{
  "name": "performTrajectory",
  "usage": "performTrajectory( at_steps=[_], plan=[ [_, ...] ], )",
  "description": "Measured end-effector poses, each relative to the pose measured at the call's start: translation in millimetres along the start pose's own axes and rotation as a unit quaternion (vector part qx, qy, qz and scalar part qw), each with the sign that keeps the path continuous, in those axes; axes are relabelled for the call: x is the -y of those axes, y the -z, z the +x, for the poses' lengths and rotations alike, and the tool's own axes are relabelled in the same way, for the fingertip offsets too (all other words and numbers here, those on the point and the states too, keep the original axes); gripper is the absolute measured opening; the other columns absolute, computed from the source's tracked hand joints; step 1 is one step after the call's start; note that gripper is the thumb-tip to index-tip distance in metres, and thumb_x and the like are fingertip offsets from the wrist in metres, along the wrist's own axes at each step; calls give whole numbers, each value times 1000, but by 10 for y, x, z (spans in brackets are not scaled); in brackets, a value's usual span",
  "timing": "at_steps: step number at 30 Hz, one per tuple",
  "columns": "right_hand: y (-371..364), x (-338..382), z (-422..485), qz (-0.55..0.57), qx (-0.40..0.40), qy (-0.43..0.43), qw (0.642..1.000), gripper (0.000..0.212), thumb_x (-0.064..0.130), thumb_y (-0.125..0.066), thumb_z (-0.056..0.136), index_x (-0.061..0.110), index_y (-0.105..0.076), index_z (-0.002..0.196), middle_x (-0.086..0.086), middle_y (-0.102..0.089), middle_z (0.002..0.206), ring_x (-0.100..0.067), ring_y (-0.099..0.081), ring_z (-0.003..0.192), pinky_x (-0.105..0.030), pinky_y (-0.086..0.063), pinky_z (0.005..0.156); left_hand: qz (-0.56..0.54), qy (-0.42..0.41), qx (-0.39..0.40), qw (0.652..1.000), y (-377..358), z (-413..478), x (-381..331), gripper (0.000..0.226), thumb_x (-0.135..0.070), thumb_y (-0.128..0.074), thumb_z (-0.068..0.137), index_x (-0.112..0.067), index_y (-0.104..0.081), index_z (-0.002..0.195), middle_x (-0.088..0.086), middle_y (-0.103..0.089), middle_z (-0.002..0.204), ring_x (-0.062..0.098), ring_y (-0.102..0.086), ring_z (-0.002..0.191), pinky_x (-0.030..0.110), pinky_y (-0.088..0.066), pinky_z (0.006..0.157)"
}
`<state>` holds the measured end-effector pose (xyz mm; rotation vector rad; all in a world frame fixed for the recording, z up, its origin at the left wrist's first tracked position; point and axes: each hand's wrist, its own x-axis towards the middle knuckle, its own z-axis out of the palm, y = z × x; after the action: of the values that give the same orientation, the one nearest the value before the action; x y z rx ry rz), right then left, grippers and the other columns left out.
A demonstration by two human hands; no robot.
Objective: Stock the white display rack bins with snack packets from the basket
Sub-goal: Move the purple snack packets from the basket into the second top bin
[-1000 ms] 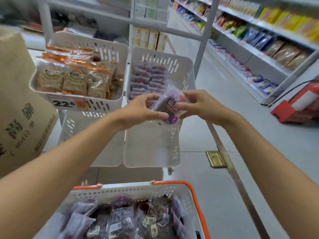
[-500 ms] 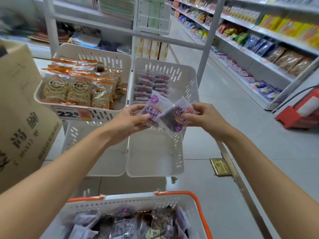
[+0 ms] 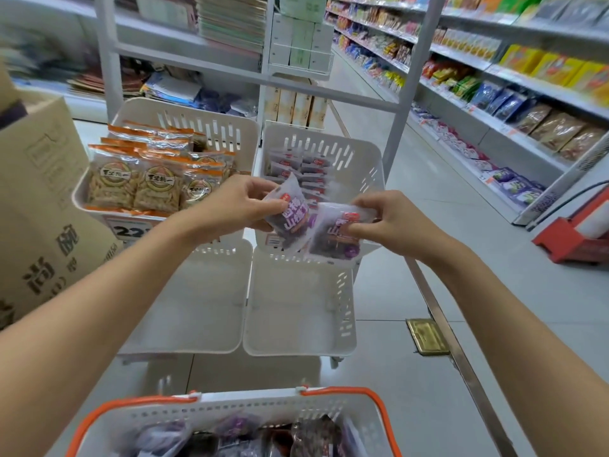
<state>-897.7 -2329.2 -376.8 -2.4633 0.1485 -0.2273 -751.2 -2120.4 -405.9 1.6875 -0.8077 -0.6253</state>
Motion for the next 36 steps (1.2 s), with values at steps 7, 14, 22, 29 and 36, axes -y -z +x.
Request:
performTrajectory(
  at_steps=[7, 14, 22, 29, 36],
  plan=[
    [-252, 43, 93, -38, -95, 15, 995, 32, 23, -77, 83, 10, -65, 110, 1, -58, 101, -13, -57, 89, -13, -49, 71, -19, -17, 46, 999, -232, 86, -27, 39, -43, -58, 88, -16, -67, 116, -1, -76, 97, 11, -72, 91, 26, -57, 82],
    [-58, -11, 248, -56, 42, 9, 998, 84, 14, -76, 83, 32, -30, 151, 1, -52, 132, -11, -53, 115, -23, -50, 93, 169, -112, 29, 979, -462, 421, 0, 103, -15, -87, 71, -26, -23, 151, 3, -60, 128, 12, -65, 106, 38, -56, 94],
    [255, -749, 722, -196, -92, -62, 974, 39, 12, -63, 93, 17, -60, 132, -6, -52, 133, -26, -54, 116, -27, -39, 95, 461, -60, 37, 884, -269, 928, 415, 107, -90, -38, 73, -32, -4, 157, -2, -12, 166, 21, -13, 152, 45, -15, 121],
    [-77, -1091, 934, -139, 112, -157, 971, 36, 20, -69, 88, 25, -56, 122, -1, -53, 124, -24, -54, 116, -30, -45, 95, 582, -52, 40, 810, -387, 945, 801, 101, -91, 2, 73, -34, 4, 156, -2, 5, 166, 19, 0, 153, 44, -7, 125],
    [-211, -1135, 1020, -62, 136, -219, 964, 56, 45, -61, 93, 28, -46, 144, 1, -51, 142, -25, -52, 125, -44, -44, 108, 587, -58, 29, 807, -388, 932, 788, 107, -93, 9, 67, -36, 1, 157, -1, 0, 166, 19, -4, 153, 44, -10, 124]
  ],
)
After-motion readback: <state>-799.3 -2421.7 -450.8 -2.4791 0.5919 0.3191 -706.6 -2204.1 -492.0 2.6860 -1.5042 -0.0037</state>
